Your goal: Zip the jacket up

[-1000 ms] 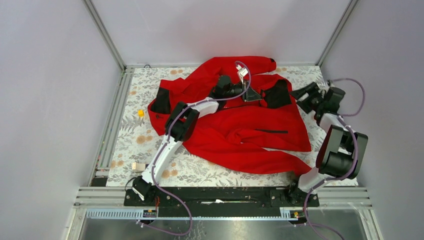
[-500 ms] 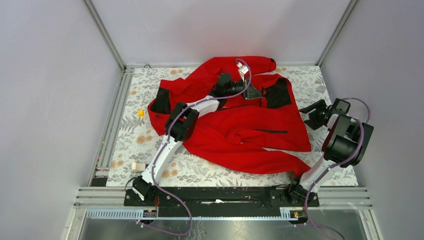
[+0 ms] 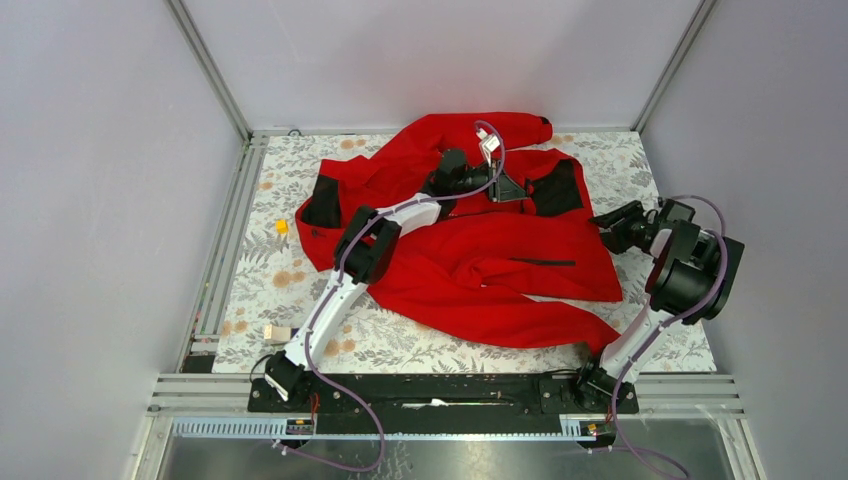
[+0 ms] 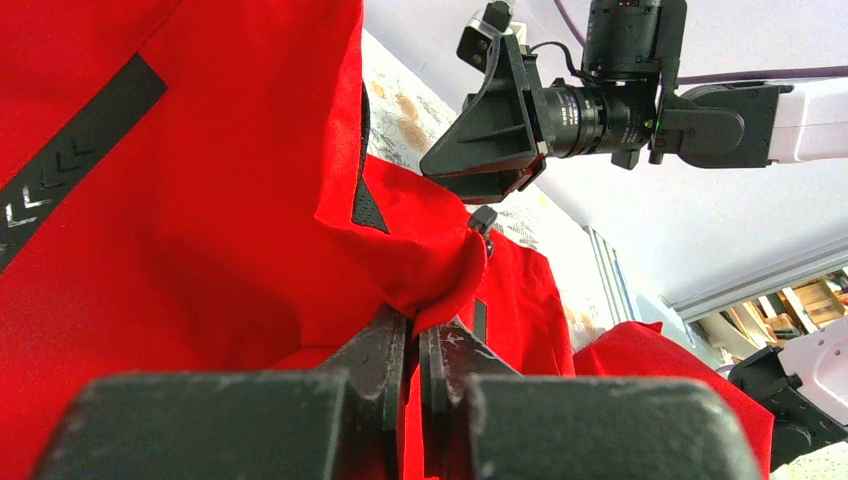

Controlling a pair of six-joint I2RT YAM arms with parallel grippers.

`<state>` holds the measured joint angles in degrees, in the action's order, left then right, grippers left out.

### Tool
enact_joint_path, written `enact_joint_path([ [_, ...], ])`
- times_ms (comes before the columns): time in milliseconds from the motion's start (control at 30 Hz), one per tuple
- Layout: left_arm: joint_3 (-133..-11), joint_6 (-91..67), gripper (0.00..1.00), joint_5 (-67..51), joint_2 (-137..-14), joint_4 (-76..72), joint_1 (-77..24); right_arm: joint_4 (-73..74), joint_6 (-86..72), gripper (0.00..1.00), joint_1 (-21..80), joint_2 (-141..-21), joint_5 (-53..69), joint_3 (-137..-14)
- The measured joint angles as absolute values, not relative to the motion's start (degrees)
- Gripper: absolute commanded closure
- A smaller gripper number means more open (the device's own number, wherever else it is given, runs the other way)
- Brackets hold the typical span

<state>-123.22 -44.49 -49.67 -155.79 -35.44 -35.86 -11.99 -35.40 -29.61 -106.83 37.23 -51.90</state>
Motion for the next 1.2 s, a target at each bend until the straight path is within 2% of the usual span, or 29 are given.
enact_joint_path([
  [267,-124.0,-43.2,1.00,-49.6,-155.8,-33.3,-36.5,-17.9,-39.7,0.47,-27.1,-107.3,45.7,-51.1],
  [467,-124.2,-42.4,1.00,-49.6,-155.8,-32.5,-36.5,-22.2,-41.8,0.42,-26.3,-107.3,49.1,-50.7],
  [567,-124.2,-41.8,1.00,-49.6,-155.8,-32.5,-36.5,-21.9,-41.0,0.42,-26.3,-107.3,48.9,-51.0],
  [700,-124.2,-41.4,1.00,-49.6,-155.8,-32.4,-36.5,-22.5,-40.6,0.46,-26.2,-107.3,48.0,-51.5],
  [967,-124.2,-41.2,1.00,-49.6,-155.8,-32.5,-36.5,-24.9,-40.5,0.39,-26.2,-104.3,45.2,-49.1],
  [1200,-124.2,-41.9,1.00,-49.6,-155.8,-32.7,-36.5,-22.9,-36.9,0.37,-26.2,-100.6,42.0,-49.2],
])
